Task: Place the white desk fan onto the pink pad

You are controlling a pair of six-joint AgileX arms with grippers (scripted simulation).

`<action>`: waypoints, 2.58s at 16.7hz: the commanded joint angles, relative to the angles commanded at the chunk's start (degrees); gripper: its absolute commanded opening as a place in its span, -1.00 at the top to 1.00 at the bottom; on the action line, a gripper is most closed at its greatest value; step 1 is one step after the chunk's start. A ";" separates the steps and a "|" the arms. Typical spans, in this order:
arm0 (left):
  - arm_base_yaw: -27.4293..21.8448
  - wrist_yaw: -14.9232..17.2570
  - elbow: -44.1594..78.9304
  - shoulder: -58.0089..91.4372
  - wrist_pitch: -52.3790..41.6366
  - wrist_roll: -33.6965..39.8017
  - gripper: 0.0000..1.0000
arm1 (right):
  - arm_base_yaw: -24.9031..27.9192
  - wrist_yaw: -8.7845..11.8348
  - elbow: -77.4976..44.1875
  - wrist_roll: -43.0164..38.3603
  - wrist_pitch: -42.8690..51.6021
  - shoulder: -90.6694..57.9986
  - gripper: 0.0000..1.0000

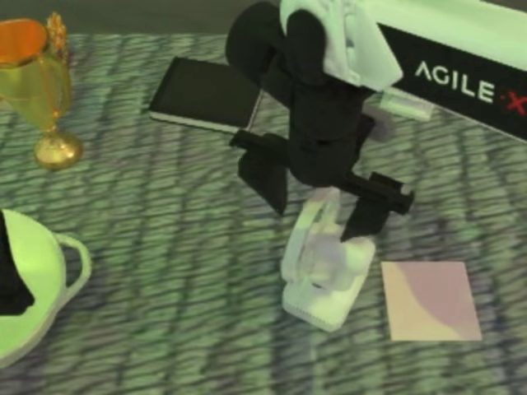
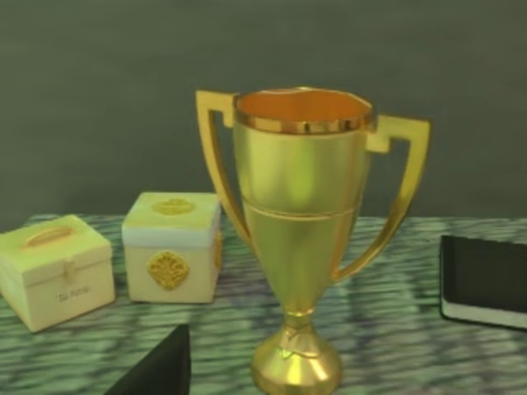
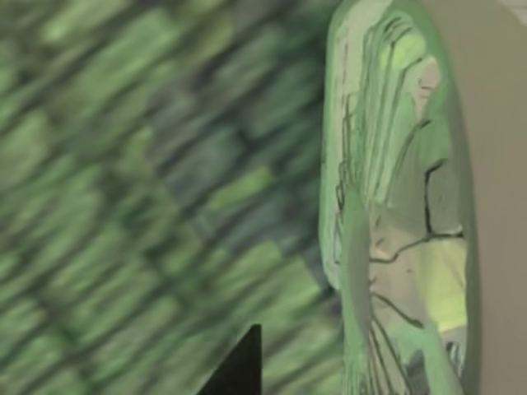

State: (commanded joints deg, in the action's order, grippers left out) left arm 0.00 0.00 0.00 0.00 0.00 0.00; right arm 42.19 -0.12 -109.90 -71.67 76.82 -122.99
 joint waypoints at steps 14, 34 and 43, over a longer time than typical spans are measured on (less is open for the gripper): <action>0.00 0.00 0.00 0.00 0.00 0.00 -1.00 | 0.00 0.00 0.00 0.00 0.00 0.00 1.00; 0.00 0.00 0.00 0.00 0.00 0.00 -1.00 | -0.44 1.26 -11.65 5.78 13.65 -0.05 1.00; 0.00 0.00 0.00 0.00 0.00 0.00 -1.00 | -4.44 5.90 0.61 50.95 16.44 8.88 1.00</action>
State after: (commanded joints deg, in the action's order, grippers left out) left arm 0.00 0.00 0.00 0.00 0.00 0.00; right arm 37.75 5.79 -109.29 -20.71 93.26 -114.11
